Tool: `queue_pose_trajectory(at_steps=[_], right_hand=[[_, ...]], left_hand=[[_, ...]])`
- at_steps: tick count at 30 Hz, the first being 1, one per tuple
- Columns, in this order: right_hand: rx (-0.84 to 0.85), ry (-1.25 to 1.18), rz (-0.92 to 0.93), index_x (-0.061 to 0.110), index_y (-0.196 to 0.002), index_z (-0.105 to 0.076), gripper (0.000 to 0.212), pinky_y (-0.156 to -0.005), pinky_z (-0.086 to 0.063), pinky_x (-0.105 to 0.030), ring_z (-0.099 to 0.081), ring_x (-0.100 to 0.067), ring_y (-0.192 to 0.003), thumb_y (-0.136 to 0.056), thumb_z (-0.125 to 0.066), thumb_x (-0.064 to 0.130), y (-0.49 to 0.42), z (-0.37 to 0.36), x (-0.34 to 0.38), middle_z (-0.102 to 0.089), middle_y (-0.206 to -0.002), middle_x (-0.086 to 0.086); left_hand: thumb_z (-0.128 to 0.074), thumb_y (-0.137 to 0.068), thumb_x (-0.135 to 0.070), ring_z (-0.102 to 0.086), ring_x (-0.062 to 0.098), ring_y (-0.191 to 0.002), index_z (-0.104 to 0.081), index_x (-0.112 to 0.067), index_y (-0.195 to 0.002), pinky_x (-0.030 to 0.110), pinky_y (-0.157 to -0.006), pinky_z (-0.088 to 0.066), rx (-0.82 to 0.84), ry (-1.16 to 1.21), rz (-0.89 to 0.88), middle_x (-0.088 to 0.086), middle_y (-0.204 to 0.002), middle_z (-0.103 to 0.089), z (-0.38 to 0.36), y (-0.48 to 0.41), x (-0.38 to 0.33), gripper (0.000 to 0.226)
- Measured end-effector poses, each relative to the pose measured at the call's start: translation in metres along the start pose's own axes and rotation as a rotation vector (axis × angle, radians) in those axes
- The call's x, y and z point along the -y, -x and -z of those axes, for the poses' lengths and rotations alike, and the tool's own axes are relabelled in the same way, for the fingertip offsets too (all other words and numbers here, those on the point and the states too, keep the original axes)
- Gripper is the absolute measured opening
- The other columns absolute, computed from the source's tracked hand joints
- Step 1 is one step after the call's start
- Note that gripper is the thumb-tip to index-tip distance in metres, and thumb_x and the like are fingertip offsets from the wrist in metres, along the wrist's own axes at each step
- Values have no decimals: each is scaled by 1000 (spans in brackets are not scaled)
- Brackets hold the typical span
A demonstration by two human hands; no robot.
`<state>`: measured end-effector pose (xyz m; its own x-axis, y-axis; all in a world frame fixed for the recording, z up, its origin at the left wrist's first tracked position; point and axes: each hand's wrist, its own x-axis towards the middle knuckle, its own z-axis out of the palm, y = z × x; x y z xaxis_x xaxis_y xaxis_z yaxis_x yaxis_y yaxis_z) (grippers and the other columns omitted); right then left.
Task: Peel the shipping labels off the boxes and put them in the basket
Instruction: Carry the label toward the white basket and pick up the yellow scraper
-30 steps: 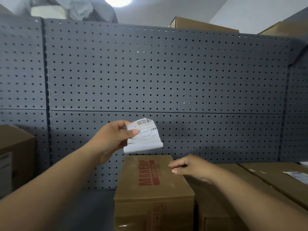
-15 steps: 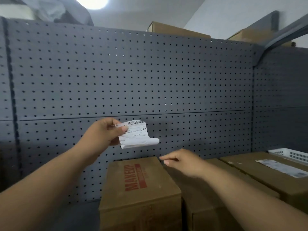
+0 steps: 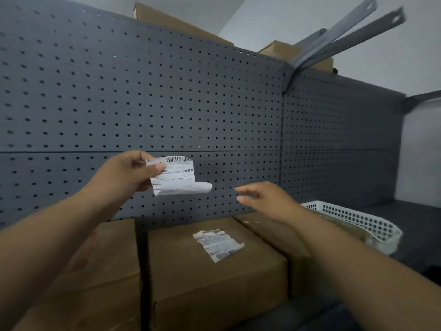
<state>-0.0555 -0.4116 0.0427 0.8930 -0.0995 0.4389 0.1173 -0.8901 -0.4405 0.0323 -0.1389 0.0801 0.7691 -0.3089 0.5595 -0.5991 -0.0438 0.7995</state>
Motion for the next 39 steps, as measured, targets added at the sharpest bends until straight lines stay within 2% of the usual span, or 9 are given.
queue_pose_trajectory(at_steps=[5, 9, 13, 17, 22, 28, 30, 34, 39], right_hand=[[-11, -17, -37, 26, -132, -52, 39, -107, -36, -32, -46, -14, -129, -93, -53, 33, 3, 47, -70, -49, -141, 5], [-20, 48, -45, 25, -134, -50, 40, -106, -35, -32, -46, -15, -129, -94, -50, 34, 4, 86, -128, -50, -141, 4], [-4, 70, -67, 25, -136, -47, 42, -110, -34, -36, -43, -16, -131, -95, -50, 34, 7, 114, -179, -46, -144, 4], [-15, 75, -92, 27, -136, -47, 43, -110, -34, -37, -42, -17, -132, -94, -50, 36, 16, 133, -219, -45, -145, 5], [-53, 79, -165, 27, -135, -48, 45, -108, -36, -37, -44, -19, -130, -92, -52, 38, 28, 151, -252, -46, -144, 2], [-88, 83, -265, 26, -135, -48, 44, -102, -39, -34, -49, -18, -126, -92, -54, 35, 39, 174, -285, -50, -141, 2], [-109, 77, -285, 26, -135, -49, 44, -102, -39, -33, -49, -17, -126, -92, -54, 34, 43, 182, -300, -51, -140, 2], [-122, 80, -329, 24, -135, -49, 44, -104, -39, -34, -48, -17, -127, -92, -54, 32, 45, 196, -333, -51, -140, 2], [-102, 65, -380, 22, -135, -49, 43, -105, -38, -33, -48, -17, -127, -92, -55, 29, 41, 205, -385, -52, -140, 0]], left_hand=[[-67, -82, -22, -60, 24, -74, -64, -18, -71, 35, -75, -50, 22, 30, 1, 5, -74, -72, -84, -18, -8, 12], [-67, -82, -25, -60, 26, -77, -64, -17, -73, 42, -82, -50, 65, 63, 22, 10, -80, -70, -153, -27, -14, 13], [-68, -81, -25, -59, 19, -66, -62, -18, -70, 25, -64, -52, 50, 98, 22, 5, -74, -68, -216, -31, -16, 15], [-67, -83, -23, -59, 28, -80, -62, -15, -72, 45, -85, -52, 96, 125, 59, 21, -90, -69, -268, -33, -19, 14], [-66, -84, -19, -56, 24, -70, -62, -16, -71, 30, -67, -51, 148, 149, 46, 8, -75, -66, -318, -39, -23, 14], [-63, -86, -17, -59, 27, -79, -60, -13, -74, 43, -83, -51, 245, 176, 91, 13, -83, -68, -361, -51, -23, 13], [-63, -87, -16, -59, 25, -75, -61, -12, -76, 36, -74, -52, 268, 173, 86, 13, -83, -69, -375, -54, -22, 12], [-62, -87, -15, -61, 7, -52, -60, -10, -76, 13, -48, -48, 280, 179, 93, -1, -62, -70, -404, -59, -18, 12], [-66, -83, -22, -57, 27, -75, -62, -16, -70, 42, -79, -52, 253, 142, 141, 17, -82, -66, -436, -68, -12, 15]])
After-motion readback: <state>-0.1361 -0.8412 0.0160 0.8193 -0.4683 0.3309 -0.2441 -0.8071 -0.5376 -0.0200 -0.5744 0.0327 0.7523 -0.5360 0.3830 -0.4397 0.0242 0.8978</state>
